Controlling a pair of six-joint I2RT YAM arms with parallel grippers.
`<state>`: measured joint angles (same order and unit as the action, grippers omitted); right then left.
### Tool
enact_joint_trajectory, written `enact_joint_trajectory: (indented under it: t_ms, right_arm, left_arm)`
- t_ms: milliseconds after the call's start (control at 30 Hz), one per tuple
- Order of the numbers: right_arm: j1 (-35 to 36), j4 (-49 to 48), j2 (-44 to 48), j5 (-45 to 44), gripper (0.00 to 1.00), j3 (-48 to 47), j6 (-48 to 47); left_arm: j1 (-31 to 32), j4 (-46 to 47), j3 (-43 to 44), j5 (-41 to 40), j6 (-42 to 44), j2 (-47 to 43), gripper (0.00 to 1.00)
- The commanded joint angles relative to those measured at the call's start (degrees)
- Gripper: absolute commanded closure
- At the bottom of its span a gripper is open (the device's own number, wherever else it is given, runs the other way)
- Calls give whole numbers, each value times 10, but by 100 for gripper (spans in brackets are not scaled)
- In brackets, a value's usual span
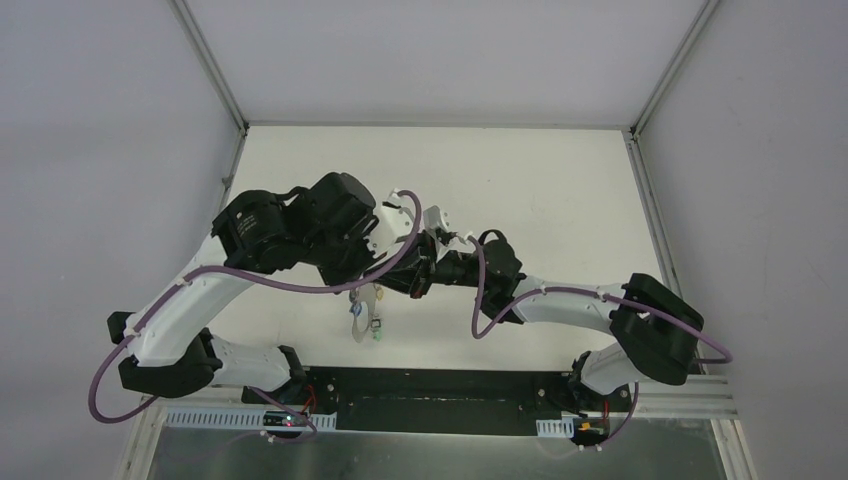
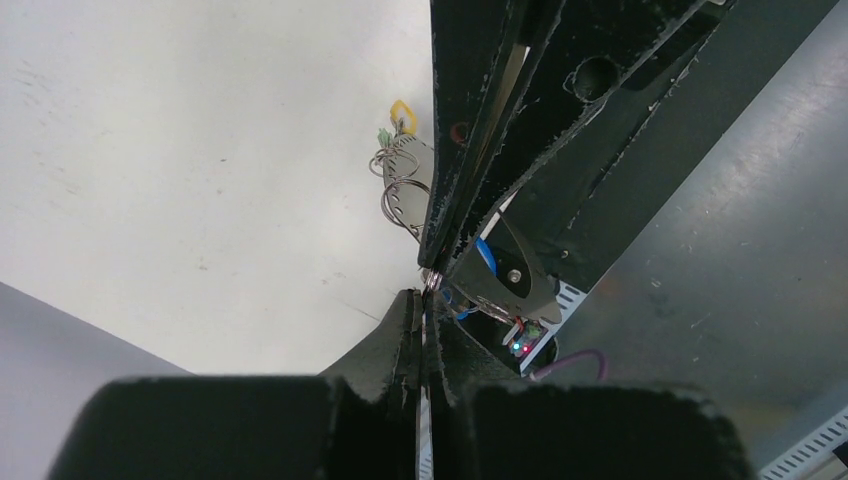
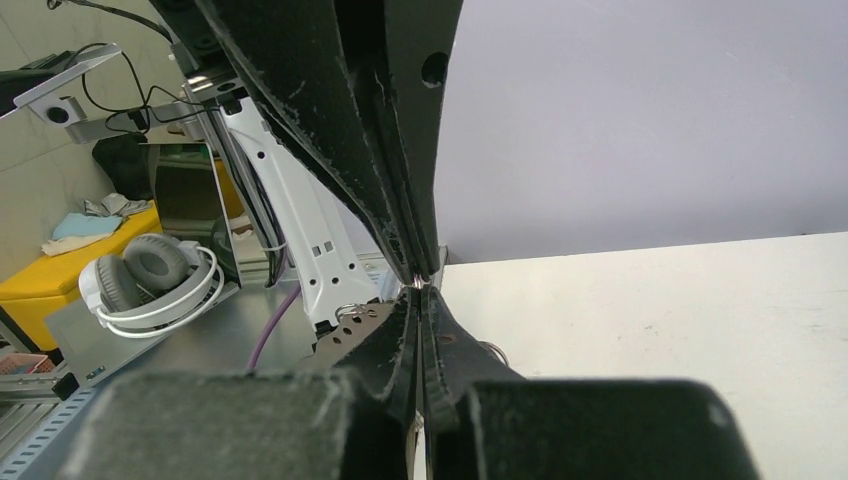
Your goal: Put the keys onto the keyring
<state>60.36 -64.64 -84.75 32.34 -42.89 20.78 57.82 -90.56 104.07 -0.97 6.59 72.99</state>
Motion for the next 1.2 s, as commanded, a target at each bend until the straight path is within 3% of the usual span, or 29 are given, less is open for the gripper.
enact_joint_trajectory:
  t_ms: [0, 100, 233, 333, 633, 800, 933, 1167]
  right_arm:
    - [5, -29, 3, 12, 100, -25, 9]
    - [5, -31, 7, 9, 100, -22, 10]
    - [5, -47, 13, 1, 100, -13, 14]
    - [5, -53, 17, -2, 100, -10, 16]
    - [5, -53, 33, 5, 100, -3, 13]
    - [5, -52, 38, 11, 100, -3, 13]
    - [5, -52, 38, 16, 100, -3, 12]
    - [5, -52, 37, 21, 100, -5, 12]
  left_arm:
    - [5, -10, -7, 4, 1, -27, 100]
    - [6, 10, -22, 2, 2, -45, 99]
    - [5, 57, -55, -8, -12, -91, 65]
    - [5, 119, -95, -5, -21, -141, 53]
    - [5, 407, -359, 65, 12, -384, 53]
    - [5, 513, -474, 85, 60, -501, 54]
    - [5, 567, -531, 74, 88, -550, 56]
    - [5, 576, -560, 32, 100, -556, 64]
